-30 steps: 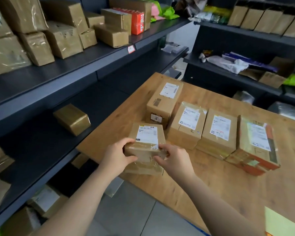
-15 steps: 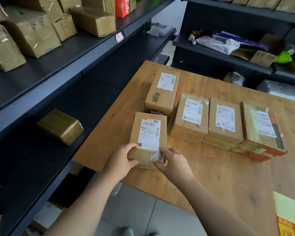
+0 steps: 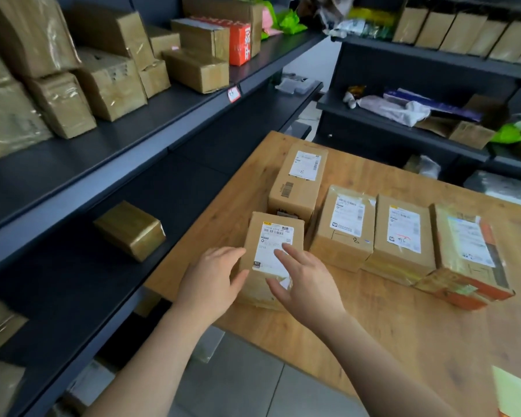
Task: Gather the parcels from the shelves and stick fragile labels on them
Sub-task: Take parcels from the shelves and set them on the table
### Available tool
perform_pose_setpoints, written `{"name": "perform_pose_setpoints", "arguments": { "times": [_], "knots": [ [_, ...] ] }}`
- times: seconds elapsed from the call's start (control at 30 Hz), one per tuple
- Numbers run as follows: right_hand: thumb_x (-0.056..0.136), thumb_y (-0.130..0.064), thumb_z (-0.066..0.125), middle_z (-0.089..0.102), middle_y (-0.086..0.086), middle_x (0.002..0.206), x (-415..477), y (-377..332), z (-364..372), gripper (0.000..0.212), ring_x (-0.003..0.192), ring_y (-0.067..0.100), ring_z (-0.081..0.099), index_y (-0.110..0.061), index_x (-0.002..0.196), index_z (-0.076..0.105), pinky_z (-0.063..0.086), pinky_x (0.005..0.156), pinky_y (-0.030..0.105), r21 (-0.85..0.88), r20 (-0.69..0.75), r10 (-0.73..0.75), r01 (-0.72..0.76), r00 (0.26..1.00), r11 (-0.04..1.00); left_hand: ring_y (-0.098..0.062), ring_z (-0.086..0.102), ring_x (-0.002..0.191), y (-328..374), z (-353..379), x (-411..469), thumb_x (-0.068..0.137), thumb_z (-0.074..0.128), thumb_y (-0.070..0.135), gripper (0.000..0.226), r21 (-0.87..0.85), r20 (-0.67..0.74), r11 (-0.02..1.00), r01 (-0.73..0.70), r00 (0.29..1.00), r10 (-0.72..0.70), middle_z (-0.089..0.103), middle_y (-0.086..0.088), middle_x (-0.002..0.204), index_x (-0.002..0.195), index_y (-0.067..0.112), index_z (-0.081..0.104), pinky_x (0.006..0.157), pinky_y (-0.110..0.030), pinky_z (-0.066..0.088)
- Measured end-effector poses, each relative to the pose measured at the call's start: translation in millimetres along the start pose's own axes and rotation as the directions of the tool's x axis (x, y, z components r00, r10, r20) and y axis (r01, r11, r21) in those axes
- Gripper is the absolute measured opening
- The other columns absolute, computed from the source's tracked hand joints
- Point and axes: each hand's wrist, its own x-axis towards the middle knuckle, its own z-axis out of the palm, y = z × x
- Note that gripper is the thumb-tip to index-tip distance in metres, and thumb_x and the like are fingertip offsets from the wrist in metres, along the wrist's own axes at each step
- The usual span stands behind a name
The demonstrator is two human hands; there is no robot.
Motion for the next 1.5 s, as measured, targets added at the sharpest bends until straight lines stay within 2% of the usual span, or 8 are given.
{"name": "perform_pose_setpoints", "arguments": {
  "times": [0.17,0.23,0.37,0.5,0.63,0.77,1.13,1.5],
  "knots": [
    [0.085,-0.04,0.064,0.061,0.0,0.129,7,-18,-23,0.046,0.121,0.019,0.055,-0.019,0.126,0.061,0.036,0.104,0.032,0.03,-0.1,-0.199,0.203,0.975,0.979,-0.015,0.051,0.118,10,-26,-28,0.089,0.058,0.036,0.042,0.064,-0.181,0.995,0.078,0.981,-0.066,0.059,0.004,0.128,0.129,0.021,0.056,0.097,-0.032,0.045],
    [0.086,-0.04,0.063,0.061,0.0,0.129,8,-26,-32,0.046,0.121,0.018,0.055,-0.019,0.126,0.06,0.042,0.103,0.036,0.048,-0.105,-0.288,0.295,0.952,0.954,-0.018,0.055,0.114,17,-37,-46,0.087,0.062,0.033,0.04,0.092,-0.26,0.986,0.137,0.96,-0.109,0.062,0.002,0.123,0.124,0.018,0.06,0.094,-0.036,0.047],
    [0.086,-0.04,0.061,0.06,-0.001,0.129,4,-45,-44,0.044,0.121,0.017,0.054,-0.02,0.126,0.06,0.038,0.102,0.028,0.091,-0.085,-0.472,0.478,0.878,0.874,-0.023,0.061,0.105,34,-53,-92,0.083,0.068,0.029,0.035,0.148,-0.404,0.949,0.278,0.893,-0.198,0.067,-0.002,0.114,0.115,0.014,0.066,0.088,-0.039,0.051],
    [0.083,-0.032,0.066,0.065,0.004,0.121,-11,-78,-47,0.04,0.113,0.02,0.06,-0.013,0.118,0.065,0.036,0.1,0.026,0.166,-0.158,-0.647,0.666,0.746,0.727,-0.024,0.061,0.106,47,-66,-150,0.085,0.061,0.035,0.038,0.154,-0.518,0.876,0.457,0.792,-0.322,0.067,-0.004,0.115,0.116,0.014,0.065,0.09,-0.043,0.05],
    [0.085,-0.037,0.053,0.064,0.008,0.123,-36,-124,-43,0.045,0.113,0.024,0.06,-0.009,0.119,0.064,0.047,0.099,0.038,0.297,-0.185,-0.772,0.783,0.609,0.546,-0.023,0.063,0.101,63,-81,-219,0.082,0.056,0.038,0.042,0.128,-0.611,0.772,0.622,0.663,-0.433,0.068,-0.002,0.112,0.115,0.014,0.066,0.088,-0.04,0.052],
    [0.084,-0.037,0.058,0.064,0.006,0.122,-76,-183,-45,0.044,0.113,0.022,0.06,-0.011,0.119,0.065,0.044,0.1,0.036,0.35,-0.226,-0.854,0.857,0.47,0.379,-0.025,0.064,0.095,83,-97,-290,0.083,0.068,0.031,0.035,0.094,-0.701,0.642,0.761,0.509,-0.5,0.069,-0.003,0.108,0.113,0.014,0.067,0.083,-0.036,0.052],
    [0.087,-0.039,0.052,0.064,0.005,0.124,-241,-346,-63,0.045,0.115,0.021,0.057,-0.013,0.122,0.063,0.044,0.101,0.036,0.481,-0.298,-0.952,0.873,0.07,-0.086,-0.023,0.065,0.096,137,-135,-495,0.075,0.077,0.025,0.039,-0.137,-0.844,0.258,0.956,0.024,-0.535,0.07,-0.003,0.107,0.112,0.015,0.068,0.086,-0.033,0.048],
    [0.086,-0.032,0.058,0.066,0.006,0.115,-473,-489,-85,0.04,0.109,0.021,0.059,-0.009,0.117,0.064,0.047,0.096,0.036,0.55,-0.435,-0.884,0.728,-0.169,-0.41,-0.022,0.063,0.103,199,-168,-737,0.08,0.071,0.031,0.037,-0.278,-0.846,-0.061,0.959,-0.274,-0.457,0.069,0.001,0.111,0.114,0.018,0.068,0.087,-0.029,0.044]
  ]
}}
